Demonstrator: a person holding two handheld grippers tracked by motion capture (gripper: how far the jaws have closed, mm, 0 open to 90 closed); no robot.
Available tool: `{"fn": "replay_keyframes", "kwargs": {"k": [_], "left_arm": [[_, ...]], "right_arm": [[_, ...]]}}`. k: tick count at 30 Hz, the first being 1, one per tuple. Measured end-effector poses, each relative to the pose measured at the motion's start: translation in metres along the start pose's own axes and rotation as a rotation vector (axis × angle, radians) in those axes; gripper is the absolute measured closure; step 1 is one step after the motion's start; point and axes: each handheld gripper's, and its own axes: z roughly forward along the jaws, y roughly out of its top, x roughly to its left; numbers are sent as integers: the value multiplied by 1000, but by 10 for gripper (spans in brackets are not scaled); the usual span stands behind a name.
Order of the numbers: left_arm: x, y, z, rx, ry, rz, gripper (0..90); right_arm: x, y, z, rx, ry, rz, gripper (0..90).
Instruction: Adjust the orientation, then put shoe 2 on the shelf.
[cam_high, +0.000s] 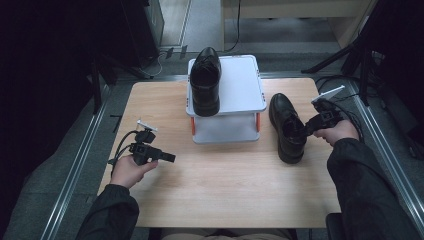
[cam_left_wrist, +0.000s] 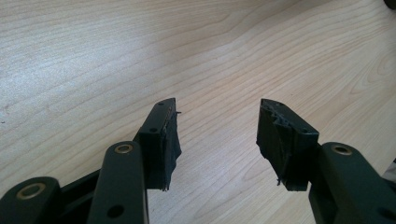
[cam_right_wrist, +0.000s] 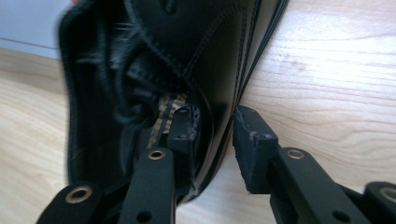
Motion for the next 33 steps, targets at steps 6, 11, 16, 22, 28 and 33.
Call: {"fn": "replay_keyframes", "kwargs": {"k": [6, 11, 16, 22, 28, 33], "left_arm": [[0, 0, 2, 9, -8, 2, 477], [-1, -1, 2, 8, -12, 1, 476], [0, -1, 2, 8, -15, 3, 476], [1, -1, 2, 9, -19, 0, 476], [2, -1, 2, 11, -18, -1, 476], [2, -2, 1, 8, -20, -2, 477]], "right_arm": [[1, 9, 16, 13, -43, 22, 699], [0, 13, 22, 41, -55, 63, 757], [-2, 14, 21, 52, -44, 123, 806], [-9, 17, 16, 59, -11, 227, 837], [-5, 24, 7, 69, 11, 258, 840], [1, 29, -9, 52, 23, 266, 845]]}}
